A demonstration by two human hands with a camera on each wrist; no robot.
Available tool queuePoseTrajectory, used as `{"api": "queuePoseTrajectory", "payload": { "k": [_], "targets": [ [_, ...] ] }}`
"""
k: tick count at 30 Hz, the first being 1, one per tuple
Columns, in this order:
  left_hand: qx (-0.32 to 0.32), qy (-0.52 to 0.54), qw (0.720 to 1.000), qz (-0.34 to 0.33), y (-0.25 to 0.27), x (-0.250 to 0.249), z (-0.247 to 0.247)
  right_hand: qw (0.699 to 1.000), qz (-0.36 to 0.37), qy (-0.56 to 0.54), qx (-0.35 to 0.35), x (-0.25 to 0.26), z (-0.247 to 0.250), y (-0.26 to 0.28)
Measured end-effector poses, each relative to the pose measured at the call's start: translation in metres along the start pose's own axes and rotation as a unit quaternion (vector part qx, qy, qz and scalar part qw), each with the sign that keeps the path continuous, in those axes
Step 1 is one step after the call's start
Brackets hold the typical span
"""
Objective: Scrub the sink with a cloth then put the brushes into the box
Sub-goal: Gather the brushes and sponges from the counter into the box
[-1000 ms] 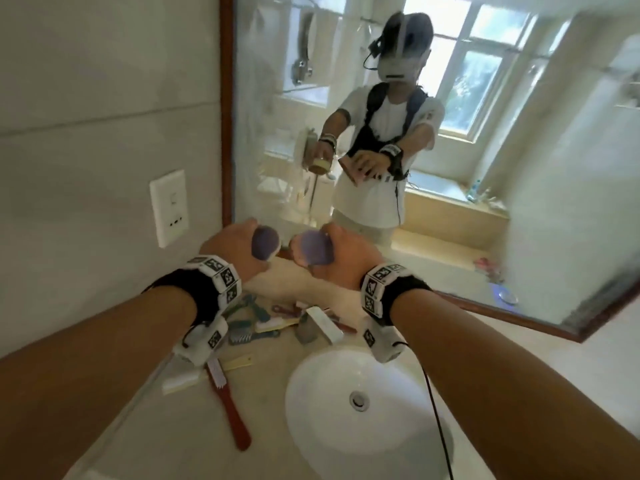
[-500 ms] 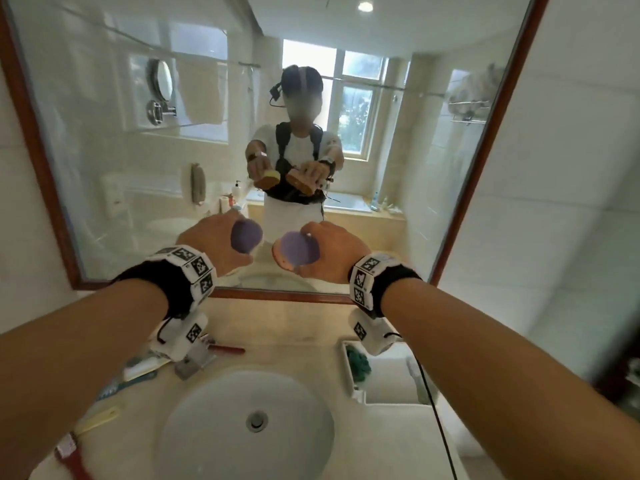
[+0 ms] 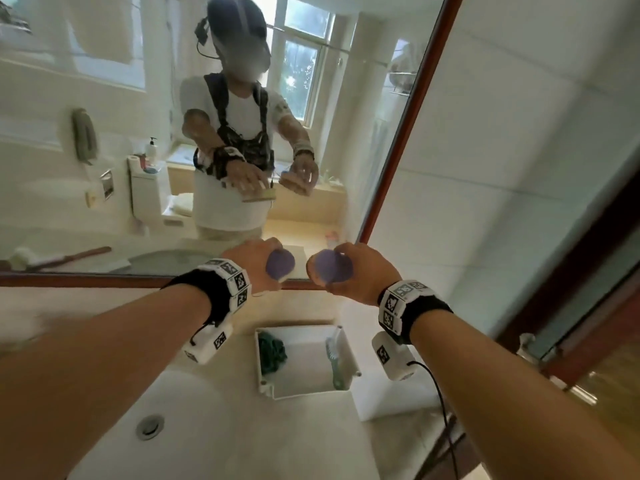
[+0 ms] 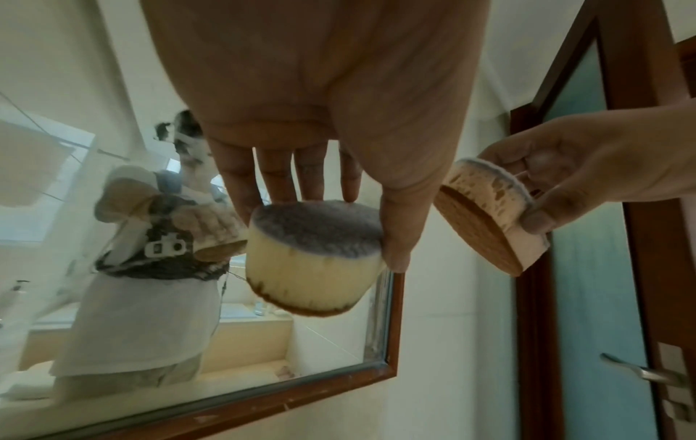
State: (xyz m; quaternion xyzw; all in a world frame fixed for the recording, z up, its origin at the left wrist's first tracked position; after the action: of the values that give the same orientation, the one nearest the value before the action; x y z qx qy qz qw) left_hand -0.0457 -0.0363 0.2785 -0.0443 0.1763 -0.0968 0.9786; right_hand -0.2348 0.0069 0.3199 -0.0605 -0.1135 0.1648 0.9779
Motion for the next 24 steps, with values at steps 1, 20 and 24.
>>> {"api": "queuePoseTrajectory", "payload": {
  "k": [1,20,24],
  "targets": [
    [0.012,0.003,1.000,-0.006,-0.014,-0.006,-0.013,1.000,-0.013,0.004,0.007,-0.014,-0.003,-0.002],
    [0.163,0.043,0.978,0.122,-0.095,0.015,-0.215,0.982,-0.063,-0.020,0.174,-0.165,-0.169,-0.088],
    [0.196,0.010,0.967,0.162,-0.085,0.018,-0.255,0.969,-0.044,-0.042,0.238,-0.183,-0.222,-0.098]
  ]
}}
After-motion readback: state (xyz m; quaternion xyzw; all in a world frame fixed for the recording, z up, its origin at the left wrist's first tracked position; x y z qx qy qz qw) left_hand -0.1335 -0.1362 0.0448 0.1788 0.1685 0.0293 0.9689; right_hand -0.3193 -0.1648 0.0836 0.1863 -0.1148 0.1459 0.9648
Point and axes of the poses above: each hand's wrist, its own y-axis away from the middle knuckle, its own z-axis out of the back of the hand, x = y × z, the point moved 10 cm from there along -y, towards the middle knuckle, and after that the axes turned 7 degrees about z, right-handed, at the moved point
